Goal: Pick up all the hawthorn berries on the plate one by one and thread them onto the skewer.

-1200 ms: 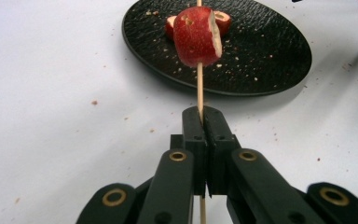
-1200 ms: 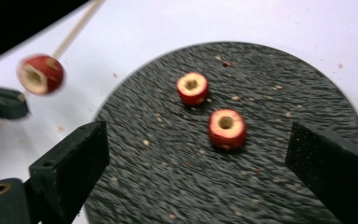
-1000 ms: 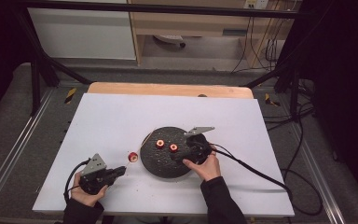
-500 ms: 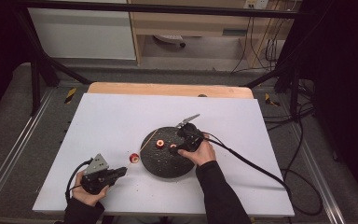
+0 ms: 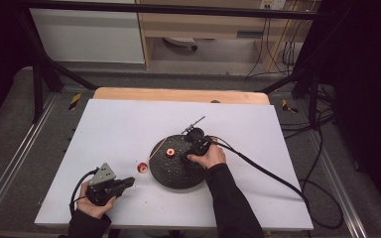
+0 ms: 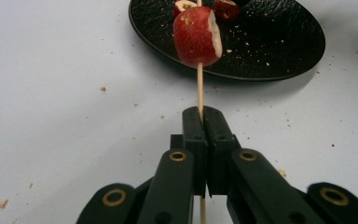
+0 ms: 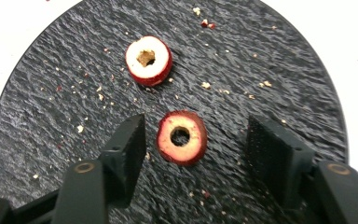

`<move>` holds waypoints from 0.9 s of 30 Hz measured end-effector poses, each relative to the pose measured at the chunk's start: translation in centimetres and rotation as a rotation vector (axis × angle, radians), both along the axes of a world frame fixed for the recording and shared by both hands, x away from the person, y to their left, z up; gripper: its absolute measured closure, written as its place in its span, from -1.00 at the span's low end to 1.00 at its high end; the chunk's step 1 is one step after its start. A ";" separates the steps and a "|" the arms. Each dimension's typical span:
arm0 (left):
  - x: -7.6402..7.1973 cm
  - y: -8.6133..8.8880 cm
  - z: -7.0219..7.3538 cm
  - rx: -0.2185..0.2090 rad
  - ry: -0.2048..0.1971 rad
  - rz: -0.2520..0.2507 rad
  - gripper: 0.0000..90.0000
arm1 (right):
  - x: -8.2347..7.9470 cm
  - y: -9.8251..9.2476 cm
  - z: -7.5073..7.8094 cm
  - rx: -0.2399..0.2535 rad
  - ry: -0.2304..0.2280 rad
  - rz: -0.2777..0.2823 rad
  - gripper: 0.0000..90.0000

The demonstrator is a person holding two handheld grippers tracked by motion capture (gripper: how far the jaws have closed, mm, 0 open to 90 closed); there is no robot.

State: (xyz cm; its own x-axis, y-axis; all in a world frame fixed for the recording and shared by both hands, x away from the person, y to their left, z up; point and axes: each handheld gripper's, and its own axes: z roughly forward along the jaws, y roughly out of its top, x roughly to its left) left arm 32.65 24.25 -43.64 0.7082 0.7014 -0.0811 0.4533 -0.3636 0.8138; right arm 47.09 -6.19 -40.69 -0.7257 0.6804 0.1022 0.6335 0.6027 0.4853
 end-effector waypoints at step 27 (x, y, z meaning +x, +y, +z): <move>0.0 0.0 -0.1 0.003 0.002 -0.001 0.97 | 0.6 0.6 -0.8 -0.005 0.090 -0.019 0.38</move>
